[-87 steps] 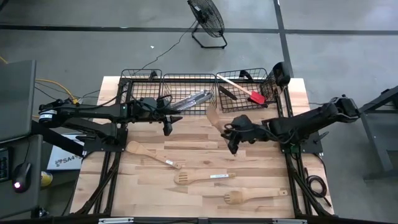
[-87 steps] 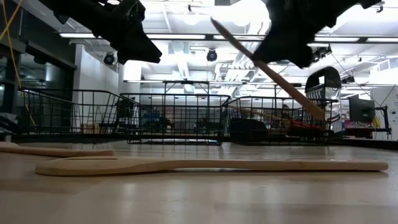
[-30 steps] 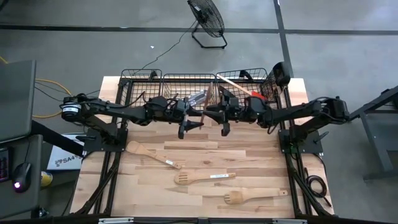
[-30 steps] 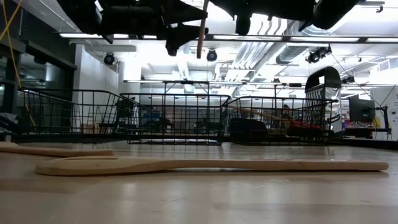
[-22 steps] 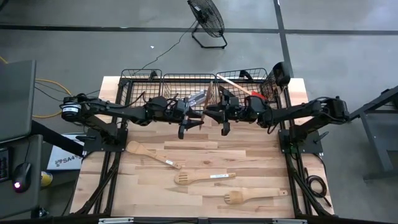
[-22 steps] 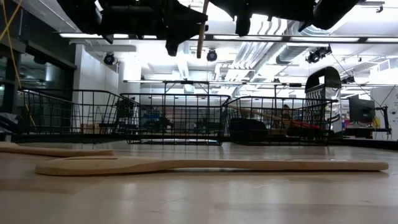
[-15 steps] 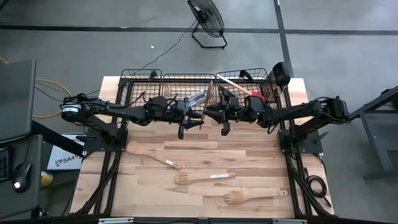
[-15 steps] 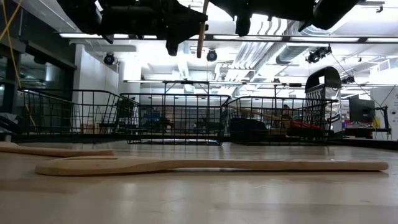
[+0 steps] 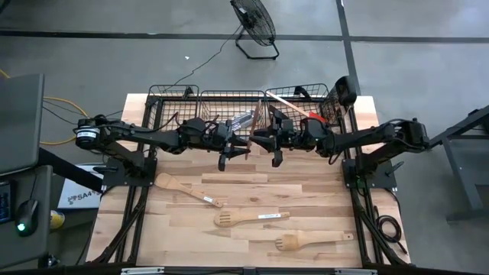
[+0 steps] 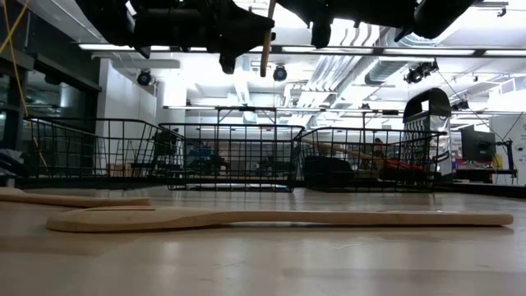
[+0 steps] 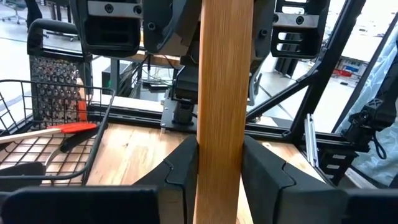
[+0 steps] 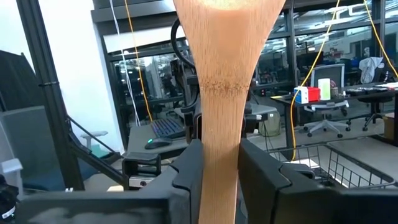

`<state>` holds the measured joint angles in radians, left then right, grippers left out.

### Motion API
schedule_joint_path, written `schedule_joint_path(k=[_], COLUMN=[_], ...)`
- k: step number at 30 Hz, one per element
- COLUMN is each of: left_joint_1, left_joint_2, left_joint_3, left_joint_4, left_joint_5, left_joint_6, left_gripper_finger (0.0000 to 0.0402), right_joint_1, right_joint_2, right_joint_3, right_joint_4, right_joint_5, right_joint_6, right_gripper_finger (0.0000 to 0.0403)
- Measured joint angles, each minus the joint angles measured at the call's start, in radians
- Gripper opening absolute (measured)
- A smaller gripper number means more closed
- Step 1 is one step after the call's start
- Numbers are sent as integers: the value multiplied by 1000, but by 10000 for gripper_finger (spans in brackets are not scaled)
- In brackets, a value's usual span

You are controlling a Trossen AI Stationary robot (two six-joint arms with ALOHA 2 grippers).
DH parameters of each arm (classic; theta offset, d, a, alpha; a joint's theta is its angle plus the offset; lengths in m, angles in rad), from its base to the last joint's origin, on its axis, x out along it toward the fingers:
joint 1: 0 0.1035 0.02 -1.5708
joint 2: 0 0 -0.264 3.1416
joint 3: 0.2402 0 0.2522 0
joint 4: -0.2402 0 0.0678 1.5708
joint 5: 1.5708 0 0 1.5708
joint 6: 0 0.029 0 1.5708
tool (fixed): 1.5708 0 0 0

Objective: Pick & Place Kitchen Items
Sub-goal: Put the wooden serving spoon into the left wire basket

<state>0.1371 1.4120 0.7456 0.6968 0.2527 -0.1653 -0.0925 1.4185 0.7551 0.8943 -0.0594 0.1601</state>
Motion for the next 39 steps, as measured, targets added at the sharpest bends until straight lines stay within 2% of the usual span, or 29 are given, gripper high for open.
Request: schedule_joint_path(k=[11,14,18,31,39], left_joint_1=[0,0,1,1,0], left_joint_2=[0,-9,-56,-372,-570], left_joint_3=[-1,-2,-1,-1,-1], left_joint_4=[-11,-38,-119,-618,-917], left_joint_5=[5,3,-31,-322,-544], left_joint_6=[1,3,30,10,-56], left_gripper_finger=[90,90,90,90,90], right_joint_1=[14,14,14,14,16], right_joint_2=[-1,-25,-101,-369,-400], right_joint_3=[0,-1,-1,0,0], right_joint_4=[-73,-148,-295,-788,-897], right_joint_5=[9,19,84,120,122], right_joint_6=[19,46,46,132,161], right_gripper_finger=[149,167,187,199,200])
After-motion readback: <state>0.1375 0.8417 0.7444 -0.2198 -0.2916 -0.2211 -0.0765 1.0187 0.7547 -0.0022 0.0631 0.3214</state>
